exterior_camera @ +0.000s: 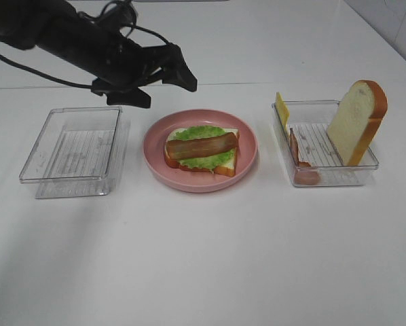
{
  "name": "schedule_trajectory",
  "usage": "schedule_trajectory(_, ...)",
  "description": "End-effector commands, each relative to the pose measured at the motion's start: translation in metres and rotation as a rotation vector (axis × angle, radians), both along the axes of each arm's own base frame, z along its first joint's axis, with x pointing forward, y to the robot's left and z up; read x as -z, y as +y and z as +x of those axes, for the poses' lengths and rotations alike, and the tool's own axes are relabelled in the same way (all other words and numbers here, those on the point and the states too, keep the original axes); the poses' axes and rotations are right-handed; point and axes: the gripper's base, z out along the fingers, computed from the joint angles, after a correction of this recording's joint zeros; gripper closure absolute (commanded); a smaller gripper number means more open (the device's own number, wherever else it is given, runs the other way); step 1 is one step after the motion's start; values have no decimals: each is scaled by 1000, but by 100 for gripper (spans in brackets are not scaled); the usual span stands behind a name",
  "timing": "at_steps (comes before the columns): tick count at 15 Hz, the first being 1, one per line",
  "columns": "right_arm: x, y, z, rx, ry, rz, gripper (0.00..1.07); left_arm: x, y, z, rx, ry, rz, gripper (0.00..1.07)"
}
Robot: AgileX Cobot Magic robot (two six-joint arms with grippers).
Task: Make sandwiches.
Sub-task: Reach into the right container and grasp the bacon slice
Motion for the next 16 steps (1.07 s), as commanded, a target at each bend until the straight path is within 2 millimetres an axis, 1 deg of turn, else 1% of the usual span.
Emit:
schedule_trajectory(1,1,0,-1,9,-17,-4,29,-35,16,-9,-6,-6,27,12)
schedule_trajectory(2,1,0,-1,9,-17,-4,29,-58,29,-23,15,17,84,12)
schedule_trajectory(4,1,0,-1,9,-17,-4,29,-92,51,-51,22,46,253,12)
schedule_trajectory(5,1,0,-1,10,-17,-5,29,-101,57,-58,12,52,300,12)
schedule_trajectory(7,1,0,-1,9,-17,-4,29,-134,77,-89,-55,75,420,12)
schedule_trajectory(8,1,0,-1,9,-17,-4,29,-155,86,-107,-85,54,462,12)
schedule_trajectory(9,1,0,-1,9,-17,-4,29,-188,104,-144,-112,19,542,12)
schedule_trajectory(10,1,0,-1,9,-17,-4,29,-202,111,-162,-121,7,561,12)
schedule_trajectory(11,1,0,-1,9,-17,-4,29,-209,114,-172,-130,-22,556,12)
schedule_trajectory(13,1,0,-1,9,-17,-4,29,-224,125,-213,-153,-95,536,12)
schedule_trajectory(14,1,0,-1,9,-17,-4,29,-226,130,-232,-160,-118,530,12)
schedule_trajectory(15,1,0,-1,9,-17,-4,29,-225,132,-240,-161,-126,528,12)
schedule_trajectory(16,1,0,-1,9,-17,-4,29,-222,137,-261,-165,-144,523,12)
